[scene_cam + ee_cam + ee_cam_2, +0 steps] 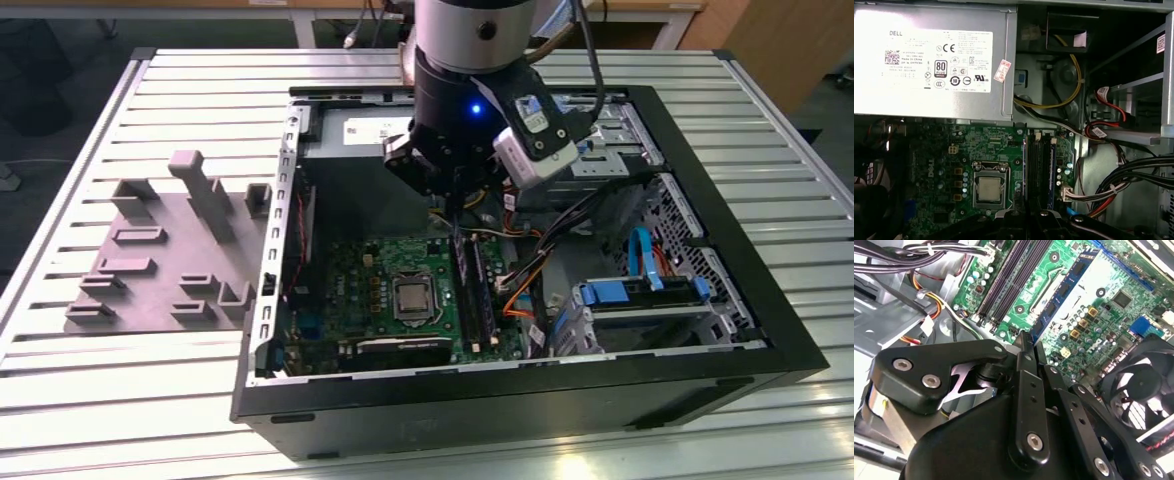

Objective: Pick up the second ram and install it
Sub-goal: 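Insert the second ram into the second slot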

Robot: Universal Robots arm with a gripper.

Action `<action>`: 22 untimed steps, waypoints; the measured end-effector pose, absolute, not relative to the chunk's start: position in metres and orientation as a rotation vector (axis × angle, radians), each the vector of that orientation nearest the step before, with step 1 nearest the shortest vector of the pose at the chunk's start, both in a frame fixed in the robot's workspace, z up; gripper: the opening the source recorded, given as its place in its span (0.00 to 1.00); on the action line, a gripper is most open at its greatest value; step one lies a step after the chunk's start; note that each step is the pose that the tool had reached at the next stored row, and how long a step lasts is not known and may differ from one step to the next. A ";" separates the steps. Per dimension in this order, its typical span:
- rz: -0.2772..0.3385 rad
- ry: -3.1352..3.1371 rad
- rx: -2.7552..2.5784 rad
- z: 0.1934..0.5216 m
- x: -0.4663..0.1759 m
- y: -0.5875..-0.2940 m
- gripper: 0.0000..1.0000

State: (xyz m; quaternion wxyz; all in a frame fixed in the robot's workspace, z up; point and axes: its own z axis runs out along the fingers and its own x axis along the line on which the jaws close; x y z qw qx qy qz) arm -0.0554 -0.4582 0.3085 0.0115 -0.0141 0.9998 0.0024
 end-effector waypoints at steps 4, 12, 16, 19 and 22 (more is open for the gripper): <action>0.007 3.118 -0.042 0.303 -0.055 -0.462 0.14; 0.006 3.118 -0.032 0.292 -0.055 -0.464 0.14; 0.006 3.118 -0.032 0.292 -0.055 -0.464 0.14; 0.006 3.118 -0.032 0.292 -0.055 -0.464 0.14; 0.006 3.118 -0.032 0.292 -0.055 -0.464 0.14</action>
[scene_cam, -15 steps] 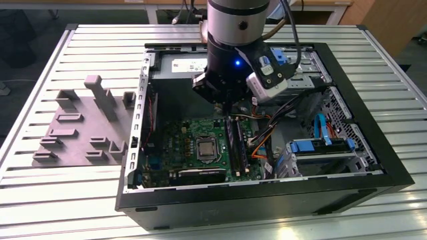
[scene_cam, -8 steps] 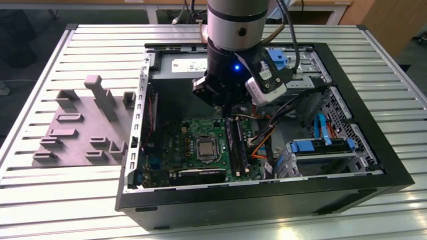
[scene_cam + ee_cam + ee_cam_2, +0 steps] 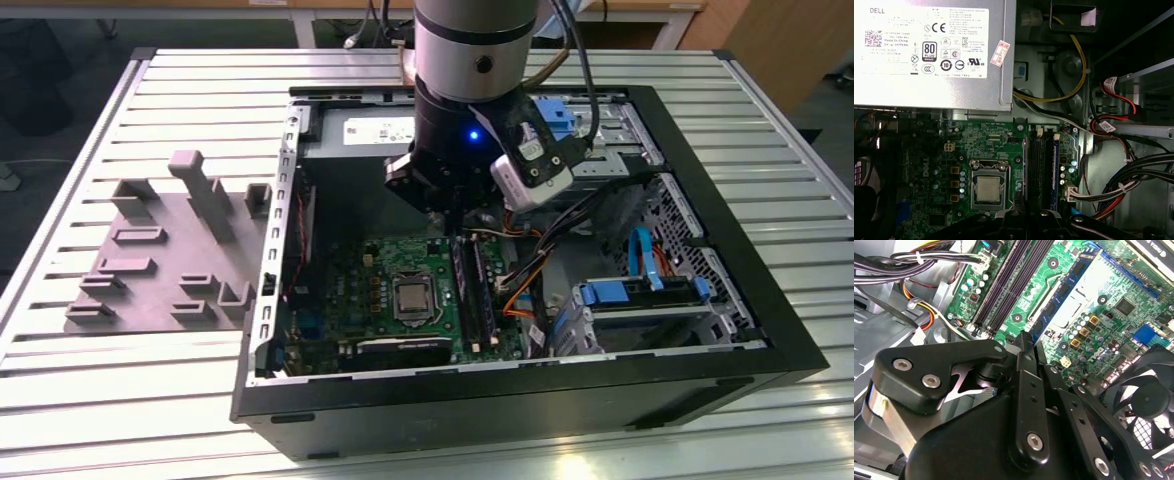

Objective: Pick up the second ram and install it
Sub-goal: 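Insert the second ram into the second slot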

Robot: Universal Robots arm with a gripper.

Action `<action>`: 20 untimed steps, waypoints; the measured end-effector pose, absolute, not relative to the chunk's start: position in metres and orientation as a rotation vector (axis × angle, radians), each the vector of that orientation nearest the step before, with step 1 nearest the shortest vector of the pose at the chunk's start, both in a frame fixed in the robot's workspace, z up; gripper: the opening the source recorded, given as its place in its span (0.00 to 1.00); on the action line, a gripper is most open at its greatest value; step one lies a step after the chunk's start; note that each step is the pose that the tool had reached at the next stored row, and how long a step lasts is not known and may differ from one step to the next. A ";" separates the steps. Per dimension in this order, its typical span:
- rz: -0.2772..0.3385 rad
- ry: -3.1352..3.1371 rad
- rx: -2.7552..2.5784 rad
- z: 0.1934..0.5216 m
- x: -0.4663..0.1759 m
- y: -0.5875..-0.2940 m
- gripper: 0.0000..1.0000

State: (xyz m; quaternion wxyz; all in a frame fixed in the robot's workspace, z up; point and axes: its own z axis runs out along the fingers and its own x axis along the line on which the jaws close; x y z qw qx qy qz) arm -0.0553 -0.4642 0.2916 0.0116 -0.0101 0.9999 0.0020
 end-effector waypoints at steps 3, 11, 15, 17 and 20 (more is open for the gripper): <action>0.006 3.118 -0.032 0.292 -0.055 -0.464 0.14; 0.007 3.118 -0.002 0.280 -0.052 -0.464 0.14; 0.007 3.118 0.007 0.273 -0.050 -0.464 0.14; 0.006 3.118 0.011 0.269 -0.050 -0.464 0.14; 0.006 3.118 0.017 0.264 -0.050 -0.464 0.14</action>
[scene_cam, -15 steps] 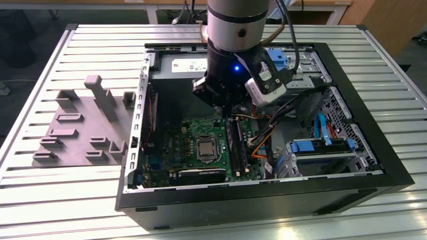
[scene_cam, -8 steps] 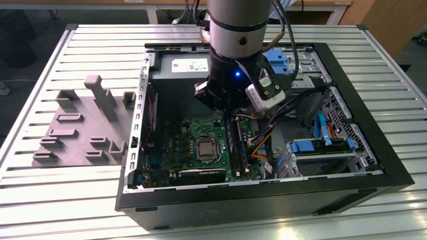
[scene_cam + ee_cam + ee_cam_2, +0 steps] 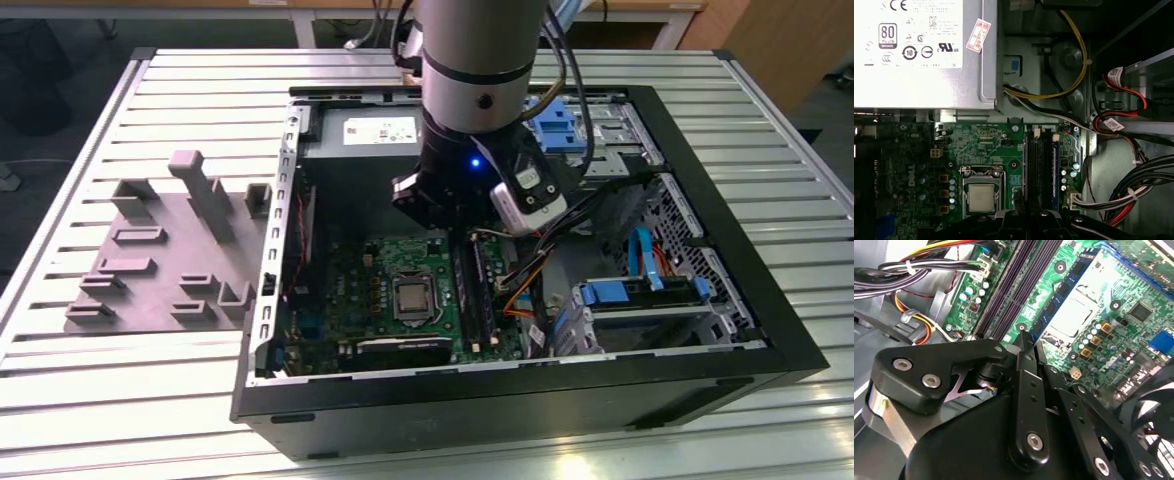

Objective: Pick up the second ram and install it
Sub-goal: 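Insert the second ram into the second slot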

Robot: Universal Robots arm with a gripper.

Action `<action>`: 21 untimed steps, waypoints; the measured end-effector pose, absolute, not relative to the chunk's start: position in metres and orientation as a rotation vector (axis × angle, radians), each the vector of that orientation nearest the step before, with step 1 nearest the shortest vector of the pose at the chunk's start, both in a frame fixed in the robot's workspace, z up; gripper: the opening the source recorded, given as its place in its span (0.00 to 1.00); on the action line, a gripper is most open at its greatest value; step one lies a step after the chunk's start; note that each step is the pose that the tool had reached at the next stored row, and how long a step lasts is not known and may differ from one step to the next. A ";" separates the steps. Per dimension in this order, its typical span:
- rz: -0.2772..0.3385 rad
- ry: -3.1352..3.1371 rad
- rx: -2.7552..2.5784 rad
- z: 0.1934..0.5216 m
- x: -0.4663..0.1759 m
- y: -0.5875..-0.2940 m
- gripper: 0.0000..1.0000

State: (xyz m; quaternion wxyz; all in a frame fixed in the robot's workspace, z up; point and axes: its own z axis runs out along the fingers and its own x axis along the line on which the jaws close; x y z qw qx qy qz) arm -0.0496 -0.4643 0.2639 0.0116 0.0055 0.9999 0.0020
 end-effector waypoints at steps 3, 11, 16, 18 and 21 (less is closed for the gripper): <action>0.006 3.118 0.021 0.261 -0.050 -0.464 0.14; 0.006 3.118 0.022 0.259 -0.050 -0.464 0.14; 0.006 3.118 0.022 0.259 -0.050 -0.464 0.14; 0.007 3.118 0.022 0.259 -0.050 -0.464 0.14; 0.006 3.118 0.028 0.255 -0.050 -0.464 0.14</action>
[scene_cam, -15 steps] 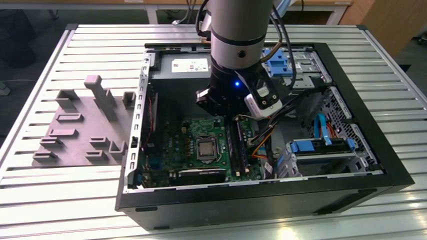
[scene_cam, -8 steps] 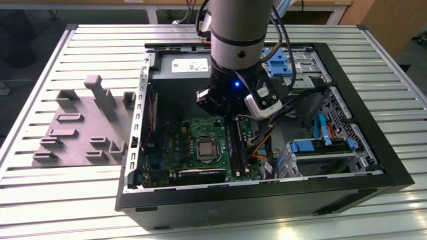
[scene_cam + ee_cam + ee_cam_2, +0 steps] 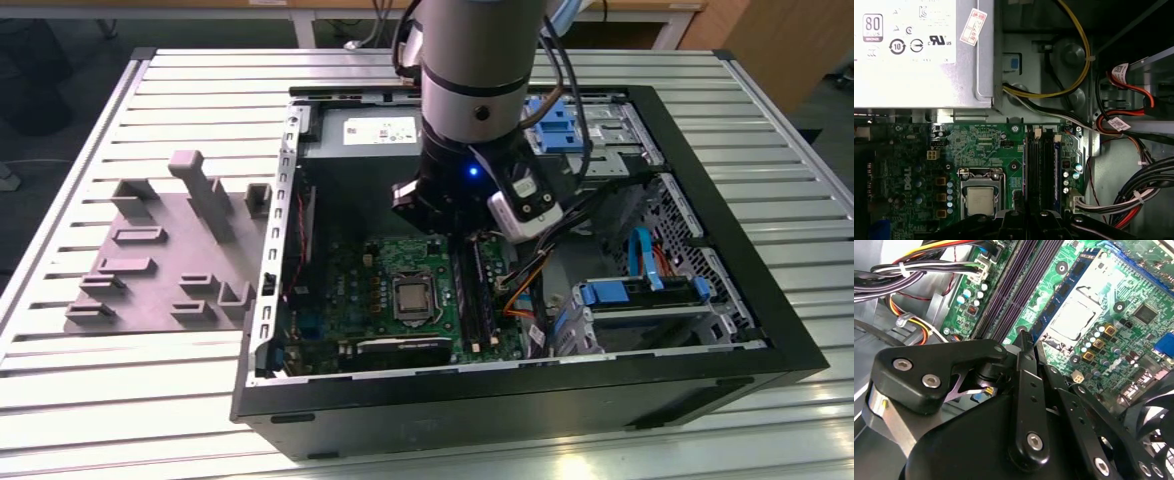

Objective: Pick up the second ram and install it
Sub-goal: 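Insert the second ram into the second slot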

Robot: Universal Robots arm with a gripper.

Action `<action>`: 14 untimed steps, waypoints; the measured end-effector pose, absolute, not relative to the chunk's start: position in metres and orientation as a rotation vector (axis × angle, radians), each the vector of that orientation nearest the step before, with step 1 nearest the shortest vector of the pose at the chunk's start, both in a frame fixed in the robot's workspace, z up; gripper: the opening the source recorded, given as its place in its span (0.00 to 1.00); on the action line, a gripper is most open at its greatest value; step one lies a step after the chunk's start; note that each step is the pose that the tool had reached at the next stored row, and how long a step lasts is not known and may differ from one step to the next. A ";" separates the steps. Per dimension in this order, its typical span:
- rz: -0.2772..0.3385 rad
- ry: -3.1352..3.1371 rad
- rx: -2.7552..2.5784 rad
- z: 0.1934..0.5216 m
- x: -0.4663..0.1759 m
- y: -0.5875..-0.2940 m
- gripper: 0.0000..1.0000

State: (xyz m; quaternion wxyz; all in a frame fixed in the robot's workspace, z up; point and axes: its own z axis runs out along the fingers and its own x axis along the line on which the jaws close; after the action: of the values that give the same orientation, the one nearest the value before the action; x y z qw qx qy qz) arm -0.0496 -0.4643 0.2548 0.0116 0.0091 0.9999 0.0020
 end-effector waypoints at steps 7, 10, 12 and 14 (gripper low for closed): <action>0.007 3.118 0.029 0.243 -0.042 -0.466 0.14; 0.007 3.118 0.029 0.240 -0.041 -0.466 0.14; 0.007 3.118 0.029 0.240 -0.041 -0.466 0.14; 0.007 3.118 0.029 0.239 -0.041 -0.466 0.14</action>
State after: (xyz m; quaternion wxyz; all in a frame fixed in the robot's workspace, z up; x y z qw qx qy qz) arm -0.0406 -0.4656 0.2395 0.0116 0.0093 0.9999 0.0023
